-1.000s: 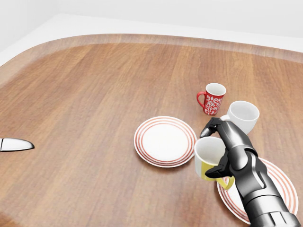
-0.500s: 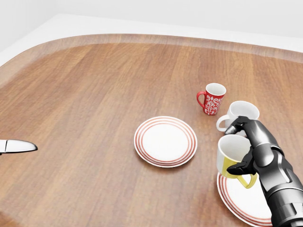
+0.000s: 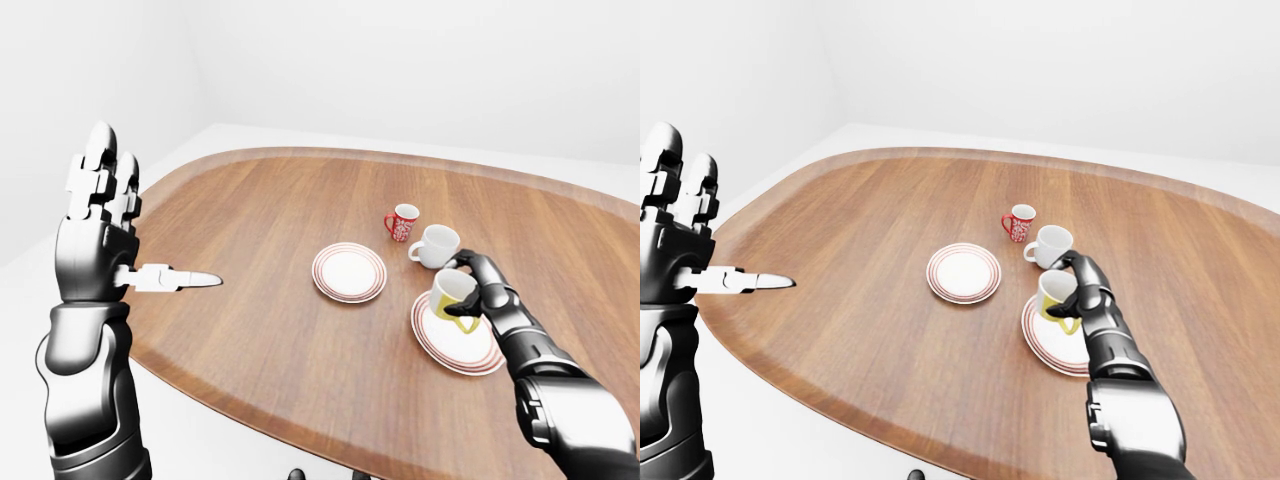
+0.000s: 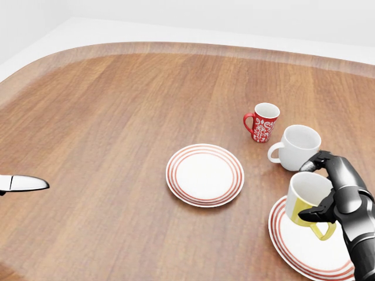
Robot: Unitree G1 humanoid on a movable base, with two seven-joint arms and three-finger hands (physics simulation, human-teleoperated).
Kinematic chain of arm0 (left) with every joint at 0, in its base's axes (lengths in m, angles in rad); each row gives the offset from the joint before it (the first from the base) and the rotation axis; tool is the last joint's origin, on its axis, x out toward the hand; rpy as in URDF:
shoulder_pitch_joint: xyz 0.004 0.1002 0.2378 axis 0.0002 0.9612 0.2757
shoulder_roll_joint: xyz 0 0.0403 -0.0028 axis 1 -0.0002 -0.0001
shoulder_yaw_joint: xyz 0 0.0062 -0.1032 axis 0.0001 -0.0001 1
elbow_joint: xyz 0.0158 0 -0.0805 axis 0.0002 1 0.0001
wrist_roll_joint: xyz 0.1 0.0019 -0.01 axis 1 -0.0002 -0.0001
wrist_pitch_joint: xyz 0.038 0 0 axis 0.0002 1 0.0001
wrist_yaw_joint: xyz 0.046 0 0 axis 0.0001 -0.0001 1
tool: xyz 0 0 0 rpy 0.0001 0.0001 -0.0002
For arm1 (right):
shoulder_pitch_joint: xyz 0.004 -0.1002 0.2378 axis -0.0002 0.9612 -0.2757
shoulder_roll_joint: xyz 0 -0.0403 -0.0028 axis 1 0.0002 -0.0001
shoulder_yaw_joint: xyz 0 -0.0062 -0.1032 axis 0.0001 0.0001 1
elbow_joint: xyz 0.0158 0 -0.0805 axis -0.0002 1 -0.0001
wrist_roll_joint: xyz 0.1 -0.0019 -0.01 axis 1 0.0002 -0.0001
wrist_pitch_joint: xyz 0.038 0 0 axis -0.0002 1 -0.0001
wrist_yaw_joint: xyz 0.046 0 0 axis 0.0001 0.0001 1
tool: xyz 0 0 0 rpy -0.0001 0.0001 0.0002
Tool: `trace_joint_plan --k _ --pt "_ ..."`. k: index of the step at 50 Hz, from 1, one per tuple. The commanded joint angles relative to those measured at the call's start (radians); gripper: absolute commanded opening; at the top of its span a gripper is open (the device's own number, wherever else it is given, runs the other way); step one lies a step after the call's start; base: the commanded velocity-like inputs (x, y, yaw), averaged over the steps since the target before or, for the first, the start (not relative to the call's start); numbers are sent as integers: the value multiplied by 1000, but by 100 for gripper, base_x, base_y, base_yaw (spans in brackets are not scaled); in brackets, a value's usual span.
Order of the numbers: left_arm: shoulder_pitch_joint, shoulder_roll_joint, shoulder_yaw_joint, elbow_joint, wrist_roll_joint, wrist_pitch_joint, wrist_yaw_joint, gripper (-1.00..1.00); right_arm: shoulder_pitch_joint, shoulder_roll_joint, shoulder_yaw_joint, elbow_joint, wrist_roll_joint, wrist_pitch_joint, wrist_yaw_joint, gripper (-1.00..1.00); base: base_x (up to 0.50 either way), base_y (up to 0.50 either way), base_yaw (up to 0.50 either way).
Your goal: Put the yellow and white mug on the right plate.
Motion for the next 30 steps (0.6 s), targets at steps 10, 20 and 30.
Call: trace_joint_plan --k 10,20,30 --pt "0 -1 0 11 5 0 -3 100 8 -3 -12 87 30 -22 -60 -100 0 0 0" --pt "5 -3 0 8 8 0 -5 100 23 -7 -10 110 -5 -22 -120 -100 0 0 0" --pt "7 -6 -3 4 12 0 -6 100 23 6 -17 119 -9 -22 -137 -100 0 0 0"
